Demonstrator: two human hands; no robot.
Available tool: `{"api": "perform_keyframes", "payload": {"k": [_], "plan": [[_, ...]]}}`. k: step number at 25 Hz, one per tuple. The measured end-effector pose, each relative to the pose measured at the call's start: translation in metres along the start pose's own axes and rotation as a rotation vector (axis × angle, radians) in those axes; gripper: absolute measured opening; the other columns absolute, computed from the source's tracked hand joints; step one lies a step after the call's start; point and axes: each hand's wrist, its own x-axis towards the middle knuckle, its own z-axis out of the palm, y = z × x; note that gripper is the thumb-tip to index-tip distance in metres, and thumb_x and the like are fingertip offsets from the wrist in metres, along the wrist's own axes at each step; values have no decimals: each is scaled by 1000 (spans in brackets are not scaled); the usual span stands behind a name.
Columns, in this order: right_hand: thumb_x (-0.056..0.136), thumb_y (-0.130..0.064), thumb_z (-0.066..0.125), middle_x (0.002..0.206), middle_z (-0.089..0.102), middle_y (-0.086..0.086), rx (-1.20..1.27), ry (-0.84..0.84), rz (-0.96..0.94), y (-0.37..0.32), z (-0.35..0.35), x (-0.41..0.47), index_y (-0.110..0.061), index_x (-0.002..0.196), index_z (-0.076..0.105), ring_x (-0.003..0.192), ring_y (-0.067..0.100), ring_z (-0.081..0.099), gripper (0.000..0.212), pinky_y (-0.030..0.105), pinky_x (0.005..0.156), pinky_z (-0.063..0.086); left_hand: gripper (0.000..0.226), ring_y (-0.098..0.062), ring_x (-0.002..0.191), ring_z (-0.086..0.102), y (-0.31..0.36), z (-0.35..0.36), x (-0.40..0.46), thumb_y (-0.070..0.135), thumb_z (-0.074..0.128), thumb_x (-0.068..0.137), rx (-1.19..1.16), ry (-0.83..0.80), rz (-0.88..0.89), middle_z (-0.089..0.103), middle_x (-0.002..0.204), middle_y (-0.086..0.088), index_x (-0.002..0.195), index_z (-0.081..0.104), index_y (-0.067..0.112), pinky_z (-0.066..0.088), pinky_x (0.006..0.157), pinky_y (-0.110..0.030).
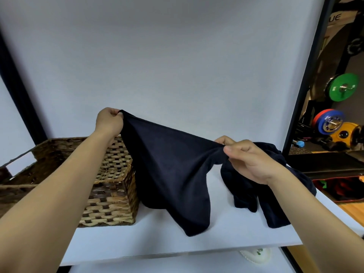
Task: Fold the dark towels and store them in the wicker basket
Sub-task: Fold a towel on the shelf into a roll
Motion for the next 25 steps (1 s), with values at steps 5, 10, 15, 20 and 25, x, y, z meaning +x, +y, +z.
{"api": "perform_keyframes", "payload": {"k": [5,10,15,20,25], "plan": [[82,-85,29,85,48,-10,-1378,115,180,-6,-25,6,-26,76,54,85,19,48,64,36,83,31,9,-21,95,59,0,-14,4,14,53,102,40,-15,21,66,111,-10,108,60,13,54,88,-40],[99,-53,43,68,50,-8,-1493,495,93,-37,-49,26,-23,66,46,74,28,54,45,41,83,36,10,-20,98,56,14,-15,2,16,51,104,133,-18,132,61,107,-3,112,57,13,41,84,-30],[92,-51,65,73,53,-9,-1489,564,187,-71,-49,45,-21,80,58,74,22,54,33,35,78,42,10,-23,80,61,22,-28,6,10,47,105,122,-54,186,61,107,-10,112,52,12,53,67,-30],[95,-26,67,76,59,9,-1224,695,171,-88,-33,54,-14,86,51,60,23,47,22,34,57,40,23,-26,77,68,29,-40,0,3,45,105,168,-171,208,65,98,-13,117,64,10,51,58,-16],[101,-29,57,89,64,8,-1415,655,310,-97,-19,41,-18,104,59,78,27,58,11,39,69,50,16,-20,71,71,37,-55,-5,6,50,103,156,-262,161,68,88,-9,113,62,9,56,60,-26]]}}
